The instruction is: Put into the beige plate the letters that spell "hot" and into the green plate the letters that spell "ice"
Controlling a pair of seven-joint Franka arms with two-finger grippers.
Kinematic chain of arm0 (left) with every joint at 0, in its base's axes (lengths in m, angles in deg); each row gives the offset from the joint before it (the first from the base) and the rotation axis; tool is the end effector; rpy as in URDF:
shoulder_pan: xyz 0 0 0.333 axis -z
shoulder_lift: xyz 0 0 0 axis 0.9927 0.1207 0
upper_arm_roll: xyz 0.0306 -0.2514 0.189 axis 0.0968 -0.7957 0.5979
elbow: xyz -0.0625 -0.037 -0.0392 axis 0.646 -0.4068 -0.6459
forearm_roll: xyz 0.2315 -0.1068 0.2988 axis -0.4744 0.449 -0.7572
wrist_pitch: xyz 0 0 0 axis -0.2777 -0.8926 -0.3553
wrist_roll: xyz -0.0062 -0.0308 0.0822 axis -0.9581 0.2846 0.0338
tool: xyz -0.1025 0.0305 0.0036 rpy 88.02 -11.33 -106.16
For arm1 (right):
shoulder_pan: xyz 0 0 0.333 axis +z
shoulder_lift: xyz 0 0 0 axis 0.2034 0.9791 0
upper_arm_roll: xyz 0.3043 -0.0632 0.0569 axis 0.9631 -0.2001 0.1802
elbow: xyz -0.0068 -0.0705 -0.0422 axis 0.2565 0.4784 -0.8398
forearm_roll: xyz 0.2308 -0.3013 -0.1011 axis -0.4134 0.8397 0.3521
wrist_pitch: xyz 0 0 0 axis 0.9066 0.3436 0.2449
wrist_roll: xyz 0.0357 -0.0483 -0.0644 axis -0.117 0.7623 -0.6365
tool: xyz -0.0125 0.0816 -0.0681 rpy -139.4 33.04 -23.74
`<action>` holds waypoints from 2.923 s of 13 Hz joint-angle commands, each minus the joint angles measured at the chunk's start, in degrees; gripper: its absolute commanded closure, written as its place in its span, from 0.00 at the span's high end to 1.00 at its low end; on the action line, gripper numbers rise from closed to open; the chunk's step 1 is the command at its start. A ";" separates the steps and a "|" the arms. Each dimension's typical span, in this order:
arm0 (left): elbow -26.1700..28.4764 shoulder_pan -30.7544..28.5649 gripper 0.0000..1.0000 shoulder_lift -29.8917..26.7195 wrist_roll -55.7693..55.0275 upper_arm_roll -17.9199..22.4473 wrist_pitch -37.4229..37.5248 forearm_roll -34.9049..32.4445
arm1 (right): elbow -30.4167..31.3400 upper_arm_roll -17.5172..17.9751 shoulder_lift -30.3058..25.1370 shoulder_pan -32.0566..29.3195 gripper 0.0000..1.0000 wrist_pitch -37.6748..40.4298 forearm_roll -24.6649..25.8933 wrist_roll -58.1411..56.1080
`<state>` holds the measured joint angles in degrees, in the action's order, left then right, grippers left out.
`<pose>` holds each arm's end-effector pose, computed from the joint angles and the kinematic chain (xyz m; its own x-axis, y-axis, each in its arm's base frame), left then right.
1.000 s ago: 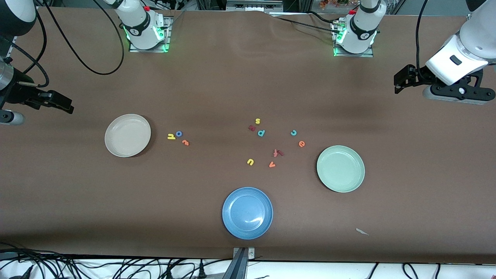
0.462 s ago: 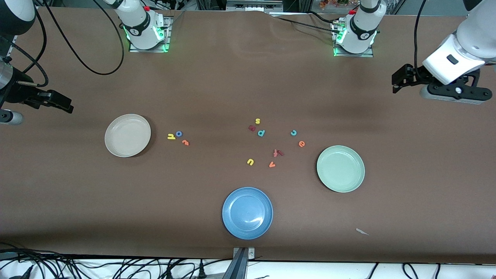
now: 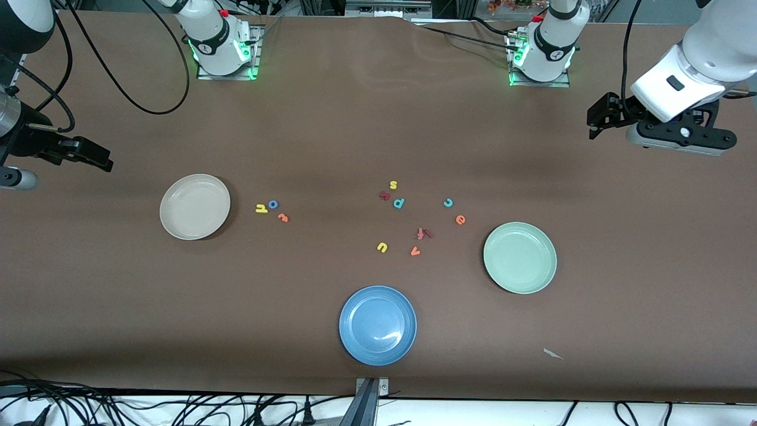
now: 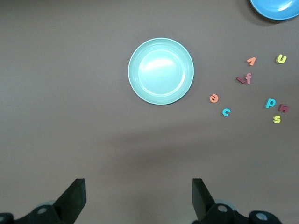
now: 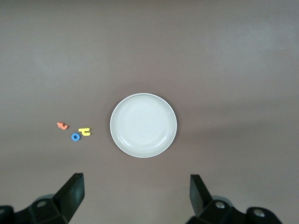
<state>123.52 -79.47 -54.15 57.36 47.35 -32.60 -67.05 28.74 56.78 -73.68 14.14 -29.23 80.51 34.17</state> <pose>0.5387 -0.0920 0.6115 0.9854 -0.1634 -0.0477 -0.1648 -0.9859 -0.0274 0.5865 0.0038 0.5795 0.9913 -0.1231 -0.0468 -0.1214 -0.9919 0.0366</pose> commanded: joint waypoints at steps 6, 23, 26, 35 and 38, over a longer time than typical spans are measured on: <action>-2.20 -0.34 1.00 1.31 0.92 0.10 0.62 -0.39 | -0.14 0.44 -0.66 -0.21 1.00 0.95 -0.92 0.86; -4.84 -0.34 1.00 3.07 0.92 0.10 2.20 -1.09 | -0.14 0.71 -0.66 -0.21 1.00 0.95 -0.92 0.86; -4.93 0.18 1.00 3.59 0.13 -0.16 1.85 -1.00 | -0.06 0.71 -0.66 -0.21 1.00 0.95 -0.92 0.86; -5.81 -0.78 1.00 3.86 0.92 -0.17 2.38 -0.65 | -0.14 0.71 -0.66 -0.21 1.00 0.95 -0.92 0.77; -5.63 -0.87 1.00 3.86 0.92 -0.08 2.38 -0.65 | -0.14 0.71 -0.66 -0.21 1.00 0.95 -0.92 0.77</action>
<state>119.81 -79.99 -51.21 57.39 47.48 -31.57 -67.05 28.74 57.16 -73.68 14.14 -29.12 80.46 34.40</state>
